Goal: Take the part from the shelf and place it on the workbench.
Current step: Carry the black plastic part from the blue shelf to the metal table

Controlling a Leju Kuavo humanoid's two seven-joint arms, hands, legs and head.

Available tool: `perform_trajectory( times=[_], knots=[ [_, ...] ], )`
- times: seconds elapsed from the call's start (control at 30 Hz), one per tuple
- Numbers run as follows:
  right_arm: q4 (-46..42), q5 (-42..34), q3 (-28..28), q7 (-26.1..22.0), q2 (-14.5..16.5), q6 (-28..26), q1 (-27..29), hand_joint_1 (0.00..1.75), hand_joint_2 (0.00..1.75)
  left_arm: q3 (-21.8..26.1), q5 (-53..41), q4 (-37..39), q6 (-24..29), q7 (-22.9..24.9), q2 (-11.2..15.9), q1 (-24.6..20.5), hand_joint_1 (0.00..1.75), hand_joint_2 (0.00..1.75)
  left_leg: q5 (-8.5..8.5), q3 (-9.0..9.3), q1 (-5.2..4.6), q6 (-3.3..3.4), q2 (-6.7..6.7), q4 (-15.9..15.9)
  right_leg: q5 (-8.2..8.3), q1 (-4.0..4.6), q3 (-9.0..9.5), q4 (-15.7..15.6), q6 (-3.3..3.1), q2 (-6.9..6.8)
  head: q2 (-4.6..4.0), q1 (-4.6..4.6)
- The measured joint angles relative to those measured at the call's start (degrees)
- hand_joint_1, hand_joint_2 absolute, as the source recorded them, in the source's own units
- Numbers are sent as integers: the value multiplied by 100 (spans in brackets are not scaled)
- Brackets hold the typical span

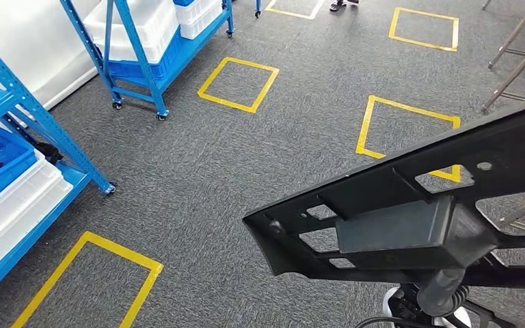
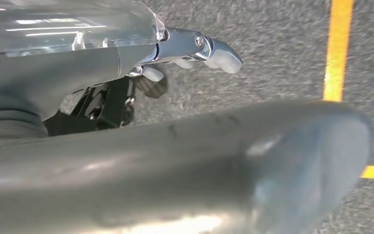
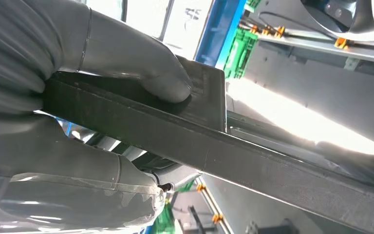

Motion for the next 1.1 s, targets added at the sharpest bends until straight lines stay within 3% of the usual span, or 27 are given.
perform_trajectory(
  times=[0.07,0.13,0.17,0.2,0.23,0.27,0.3,0.37,0.43,0.5,0.57,0.63,0.7,0.73,0.77,0.8,0.87,0.9,0.93,1.0,1.07,1.1],
  knots=[
    [6,-88,-35,0,-49,-4,6,175,175,15,0,0,76,61,-14,1,0,0,-235,-119,23,-48,-236,316,33,-31,16,-43,-63,104,0,0],
    [38,-175,-52,0,-95,7,-4,175,175,44,-3,0,178,82,-28,21,0,0,-617,-460,37,-61,-492,1062,46,-34,7,-46,-92,213,0,0],
    [74,-211,-53,0,-126,-10,-21,175,175,62,-4,0,225,64,-31,33,0,0,-746,-643,38,-63,-537,1438,50,-29,0,-41,-97,283,0,0],
    [120,-235,-48,1,-161,-49,-47,175,175,87,-3,0,257,32,-31,41,0,0,-768,-759,38,-60,-552,1656,52,-25,-4,-34,-99,356,0,0],
    [183,-254,-31,1,-213,-129,-81,175,175,118,-2,0,272,-18,-26,44,0,0,-668,-771,38,-52,-559,1644,52,-23,-5,-23,-100,433,0,0],
    [248,-270,-7,2,-274,-231,-115,175,175,150,0,0,276,-73,-17,41,0,0,-475,-681,40,-40,-574,1411,51,-23,-3,-12,-94,508,0,0],
    [303,-285,19,2,-330,-326,-144,175,175,180,2,0,274,-118,-3,34,0,0,-238,-511,45,-25,-633,1008,48,-25,0,0,-86,574,0,0],
    [381,-320,55,2,-412,-458,-176,175,175,216,-2,-1,286,-162,38,20,0,0,28,-212,54,6,-839,302,49,-21,-17,23,-38,686,0,0],
    [424,-352,62,2,-443,-512,-184,175,175,243,-26,-2,336,-150,79,17,0,0,46,-116,49,39,-938,67,70,-24,-55,28,33,780,0,0],
    [462,-364,63,1,-466,-542,-178,175,175,269,-39,-2,372,-130,107,13,0,0,79,-106,44,102,-843,30,89,-47,-84,22,104,852,0,0],
    [490,-365,63,0,-494,-551,-167,175,175,290,-15,-3,381,-120,134,3,0,0,121,-104,45,178,-721,-13,-51,-48,-189,225,153,653,0,0],
    [524,-369,63,0,-514,-543,-155,175,175,306,2,-4,384,-112,164,-1,0,0,136,-113,27,220,-595,-29,-406,-37,-477,841,180,332,0,0],
    [587,-376,61,0,-518,-482,-145,175,175,332,1,-4,396,-111,184,8,0,0,128,-124,-3,236,-456,-25,-656,-40,-770,1467,193,223,0,0],
    [626,-372,60,0,-519,-437,-144,175,175,355,1,-4,404,-124,189,9,0,0,124,-126,-16,240,-383,-23,-631,-41,-796,1537,188,209,0,0],
    [666,-357,59,0,-519,-398,-147,175,175,380,1,-4,411,-145,191,6,0,0,118,-124,-26,241,-312,-22,-509,-38,-710,1388,174,193,0,0],
    [702,-330,59,0,-519,-369,-157,175,175,405,1,-4,412,-171,191,-1,0,0,112,-117,-34,236,-250,-22,-324,-27,-520,1045,147,135,0,0],
    [758,-247,65,0,-519,-355,-203,175,175,440,1,-4,393,-221,190,-17,0,0,90,-101,-61,207,-142,-14,-73,32,-126,307,77,-102,0,0],
    [776,-199,76,0,-519,-374,-227,175,175,449,1,-4,373,-240,190,-23,0,0,79,-96,-74,187,-93,-10,-27,61,-20,90,44,-185,0,0],
    [787,-144,91,0,-519,-415,-246,175,175,453,1,-4,350,-255,191,-30,0,0,68,-90,-84,165,-39,-7,-33,87,10,6,19,-211,0,0],
    [792,-25,120,0,-516,-538,-252,175,175,455,2,-4,319,-274,193,-60,0,0,44,-75,-85,113,33,-2,-6,77,4,-28,-32,-88,0,0],
    [779,63,161,0,-508,-666,-262,175,175,455,2,-4,312,-280,194,-85,0,0,-101,-126,-63,49,-192,178,30,38,20,-69,-90,31,0,-1],
    [773,84,190,0,-503,-722,-268,175,175,456,0,-4,314,-281,196,-84,0,0,-259,-234,-44,23,-360,436,44,21,28,-80,-111,89,0,-1]
  ],
)
